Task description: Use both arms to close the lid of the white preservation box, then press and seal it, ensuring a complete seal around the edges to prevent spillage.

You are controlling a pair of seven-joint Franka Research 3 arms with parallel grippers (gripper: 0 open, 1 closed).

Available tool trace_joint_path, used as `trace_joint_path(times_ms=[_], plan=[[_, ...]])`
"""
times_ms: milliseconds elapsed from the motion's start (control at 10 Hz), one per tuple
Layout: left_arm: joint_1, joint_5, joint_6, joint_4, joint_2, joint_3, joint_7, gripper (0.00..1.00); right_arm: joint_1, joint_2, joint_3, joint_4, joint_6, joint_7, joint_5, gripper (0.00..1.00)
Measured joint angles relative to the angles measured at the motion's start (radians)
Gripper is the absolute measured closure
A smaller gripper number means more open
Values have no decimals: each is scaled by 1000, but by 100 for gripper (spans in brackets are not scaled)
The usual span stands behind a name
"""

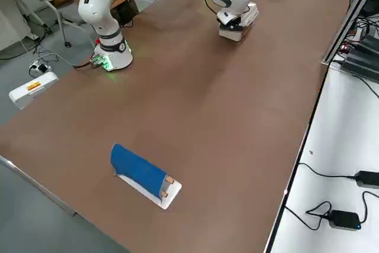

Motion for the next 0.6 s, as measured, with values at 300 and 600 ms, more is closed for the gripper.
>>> trace_joint_path(times_ms=[300, 600], plan=[[0, 0, 0, 0, 0, 0, 0, 99, 0, 0, 3, -5, 9, 0, 7, 91], [0, 0, 0, 0, 0, 0, 0, 99, -2, 0, 2, -8, 9, -1, 23, 91]])
